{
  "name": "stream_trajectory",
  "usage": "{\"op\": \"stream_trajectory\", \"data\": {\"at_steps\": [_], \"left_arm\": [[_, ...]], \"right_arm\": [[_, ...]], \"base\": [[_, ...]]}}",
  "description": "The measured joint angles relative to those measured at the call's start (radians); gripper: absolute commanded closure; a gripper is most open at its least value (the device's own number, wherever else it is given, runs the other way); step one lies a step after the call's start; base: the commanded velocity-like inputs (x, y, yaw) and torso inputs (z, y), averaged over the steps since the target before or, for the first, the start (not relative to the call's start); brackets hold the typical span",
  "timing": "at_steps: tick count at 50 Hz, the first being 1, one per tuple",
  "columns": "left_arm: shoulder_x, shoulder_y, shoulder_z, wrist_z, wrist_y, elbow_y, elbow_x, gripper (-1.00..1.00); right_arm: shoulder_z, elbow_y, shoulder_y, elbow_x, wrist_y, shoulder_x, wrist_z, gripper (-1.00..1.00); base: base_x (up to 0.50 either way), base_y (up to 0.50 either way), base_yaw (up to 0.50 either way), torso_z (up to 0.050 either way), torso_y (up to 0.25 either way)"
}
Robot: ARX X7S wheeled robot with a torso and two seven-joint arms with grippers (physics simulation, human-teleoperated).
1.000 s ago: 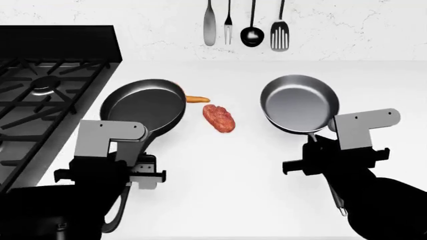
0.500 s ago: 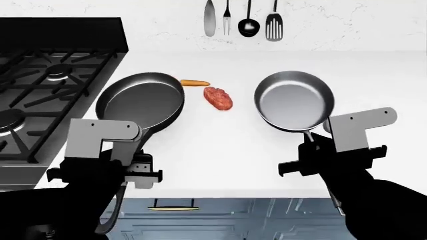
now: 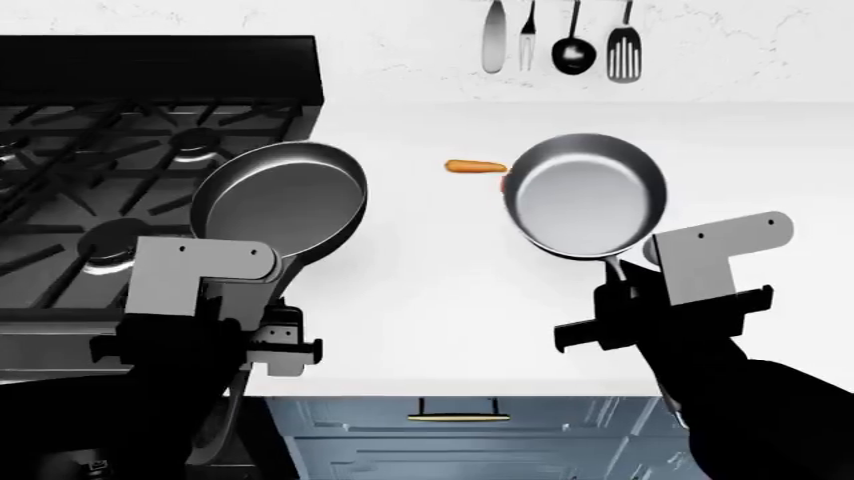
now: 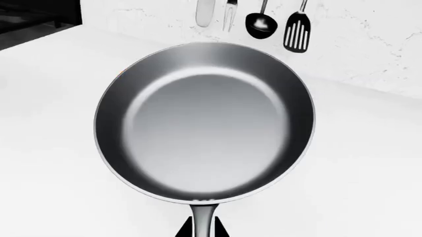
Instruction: Place both pans onto different burners. Then place the carrot and the steak on different pans.
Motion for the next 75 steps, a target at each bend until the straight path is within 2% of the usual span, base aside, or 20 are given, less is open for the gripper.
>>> {"op": "stream_trajectory", "data": {"at_steps": [75], "left_arm": [[-0.032, 0.032, 0.007, 0.03, 0.039, 0.002, 0.018, 1.0]], "right_arm": [[-0.034, -0.012, 0.028, 0.039, 0.006, 0.002, 0.035, 1.0]], "base": [[0.0, 0.5, 0.0, 0.001, 0.004]]}}
